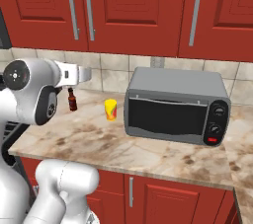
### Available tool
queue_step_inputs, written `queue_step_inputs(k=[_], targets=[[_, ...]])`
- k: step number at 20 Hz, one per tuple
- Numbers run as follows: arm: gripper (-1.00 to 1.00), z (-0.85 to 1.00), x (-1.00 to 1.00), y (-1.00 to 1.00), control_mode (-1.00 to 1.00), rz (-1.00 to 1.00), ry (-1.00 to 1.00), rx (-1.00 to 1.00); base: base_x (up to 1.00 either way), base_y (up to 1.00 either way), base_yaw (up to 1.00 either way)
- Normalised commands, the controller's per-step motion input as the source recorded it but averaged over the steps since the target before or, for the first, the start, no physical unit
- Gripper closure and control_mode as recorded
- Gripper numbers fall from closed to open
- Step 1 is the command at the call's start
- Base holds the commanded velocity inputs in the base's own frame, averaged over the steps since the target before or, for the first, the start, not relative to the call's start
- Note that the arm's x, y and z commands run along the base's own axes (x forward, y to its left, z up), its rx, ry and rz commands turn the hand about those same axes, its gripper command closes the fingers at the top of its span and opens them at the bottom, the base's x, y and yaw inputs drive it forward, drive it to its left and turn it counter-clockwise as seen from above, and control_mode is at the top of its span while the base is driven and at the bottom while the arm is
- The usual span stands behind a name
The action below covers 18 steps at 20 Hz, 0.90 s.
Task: Pick the pan from the cabinet and place it on the stove. Then turn on the stove burner for the pan.
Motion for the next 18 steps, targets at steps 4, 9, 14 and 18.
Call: queue_step_inputs(k=[4, 9, 14, 18], targets=[[-1.00, 0.68, 0.12, 0.00, -1.00, -0.05, -0.25, -0.01, 0.00, 0.00, 0.00], [-1.00, 0.63, 0.09, 0.00, -1.00, -0.01, -0.28, 0.00, 0.00, 0.00, 0.00], [-1.00, 0.17, 0.13, 0.00, -1.00, -0.03, -0.11, 0.00, 0.00, 0.00, 0.00], [-1.00, 0.00, 0.37, 0.00, -1.00, -0.04, 0.00, 0.00, 0.00, 0.00, 0.00]])
